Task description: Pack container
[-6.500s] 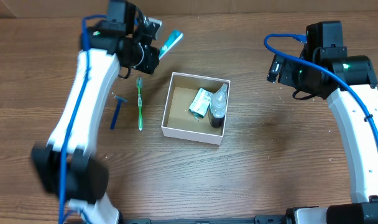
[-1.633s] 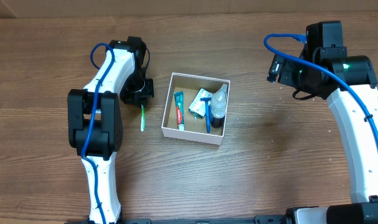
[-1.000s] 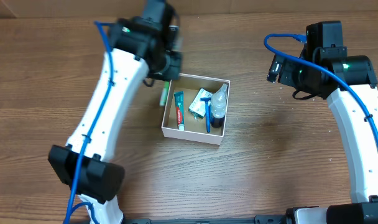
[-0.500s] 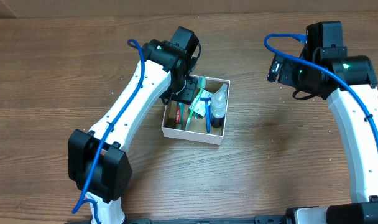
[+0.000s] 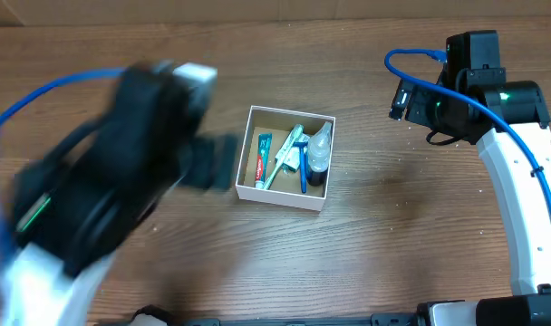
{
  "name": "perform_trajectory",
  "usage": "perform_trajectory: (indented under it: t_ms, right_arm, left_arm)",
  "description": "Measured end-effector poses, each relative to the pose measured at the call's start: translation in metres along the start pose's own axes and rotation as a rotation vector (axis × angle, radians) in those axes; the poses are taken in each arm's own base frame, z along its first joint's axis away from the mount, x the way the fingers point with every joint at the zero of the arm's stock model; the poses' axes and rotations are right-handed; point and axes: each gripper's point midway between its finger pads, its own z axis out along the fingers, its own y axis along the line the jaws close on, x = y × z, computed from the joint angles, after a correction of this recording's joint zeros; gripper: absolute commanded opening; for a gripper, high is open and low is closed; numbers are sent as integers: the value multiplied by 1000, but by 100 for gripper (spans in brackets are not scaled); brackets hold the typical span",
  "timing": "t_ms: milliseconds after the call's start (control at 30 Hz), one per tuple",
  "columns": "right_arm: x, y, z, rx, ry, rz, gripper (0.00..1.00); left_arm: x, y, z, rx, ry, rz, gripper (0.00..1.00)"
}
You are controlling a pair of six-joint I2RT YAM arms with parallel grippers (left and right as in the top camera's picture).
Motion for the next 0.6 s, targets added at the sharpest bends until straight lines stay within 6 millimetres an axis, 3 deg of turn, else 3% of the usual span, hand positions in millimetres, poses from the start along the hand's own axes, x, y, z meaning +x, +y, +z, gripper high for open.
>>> perform_trajectory:
  t_ms: [67, 167, 300, 433, 533, 600]
  right_arm:
    - [0, 0, 0, 0, 0, 0, 100]
    - [0, 0, 0, 0, 0, 0, 100]
    - [0, 0, 0, 0, 0, 0, 100]
    - [0, 0, 0, 0, 0, 0, 100]
    - [0, 0, 0, 0, 1, 0, 100]
    - [0, 0, 0, 0, 0, 0, 100]
  left_arm:
    - [13, 16, -42, -24, -91, -27, 100]
    - [37, 37, -89, -56, -210, -60, 100]
    - [72, 60, -117, -98, -306, -119, 100]
    - [107, 86, -116, -175, -424, -211, 100]
    - [131, 99, -82, -240, -448, -242, 100]
    - [137, 103, -54, -279, -471, -257, 100]
